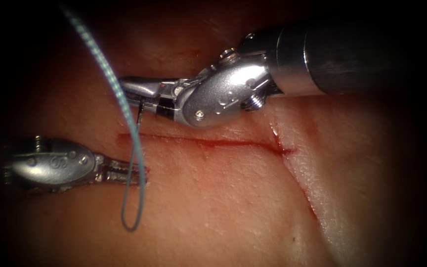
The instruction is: Wound Closure
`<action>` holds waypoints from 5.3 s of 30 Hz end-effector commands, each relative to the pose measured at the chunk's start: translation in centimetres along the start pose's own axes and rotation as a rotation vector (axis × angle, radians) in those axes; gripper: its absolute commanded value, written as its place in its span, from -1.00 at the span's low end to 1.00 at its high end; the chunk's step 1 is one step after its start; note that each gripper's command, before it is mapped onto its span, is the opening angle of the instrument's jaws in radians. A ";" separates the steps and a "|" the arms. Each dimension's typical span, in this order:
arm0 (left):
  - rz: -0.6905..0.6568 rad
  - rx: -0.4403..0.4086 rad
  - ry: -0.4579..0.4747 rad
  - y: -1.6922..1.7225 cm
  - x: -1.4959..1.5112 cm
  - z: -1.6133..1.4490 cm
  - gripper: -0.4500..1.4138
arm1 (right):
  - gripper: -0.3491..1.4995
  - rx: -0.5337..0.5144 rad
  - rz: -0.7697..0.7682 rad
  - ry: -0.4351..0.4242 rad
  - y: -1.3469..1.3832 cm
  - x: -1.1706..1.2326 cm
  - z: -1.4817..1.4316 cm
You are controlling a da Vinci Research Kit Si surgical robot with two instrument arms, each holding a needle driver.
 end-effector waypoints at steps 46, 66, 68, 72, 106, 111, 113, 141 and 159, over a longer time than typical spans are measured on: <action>0.012 -0.003 -0.031 0.01 -0.15 0.16 -0.75 | -1.00 -0.169 0.503 -0.066 0.38 -0.54 0.03; 0.017 -0.010 -0.043 0.03 -0.21 0.27 -0.77 | -1.00 -0.183 0.535 -0.073 0.50 -0.62 0.04; 0.018 -0.011 -0.046 0.03 -0.23 0.28 -0.77 | -1.00 -0.188 0.540 -0.076 0.51 -0.64 0.05; 0.019 -0.010 -0.046 0.03 -0.23 0.29 -0.77 | -1.00 -0.188 0.552 -0.079 0.52 -0.66 0.06; 0.017 -0.013 -0.049 0.05 -0.21 0.29 -0.77 | -1.00 -0.200 1.091 -0.157 0.48 -0.96 0.10; 0.017 -0.013 -0.052 0.06 -0.21 0.29 -0.77 | -1.00 -0.200 1.115 -0.161 0.46 -0.94 0.11; 0.017 -0.013 -0.052 0.06 -0.21 0.29 -0.77 | -1.00 -0.200 1.115 -0.161 0.46 -0.95 0.11; 0.017 -0.012 -0.055 0.07 -0.21 0.29 -0.78 | -1.00 -0.226 0.852 -0.172 0.59 -1.06 0.07; 0.017 -0.012 -0.055 0.08 -0.21 0.29 -0.78 | -1.00 -0.244 0.897 -0.171 0.62 -1.10 0.11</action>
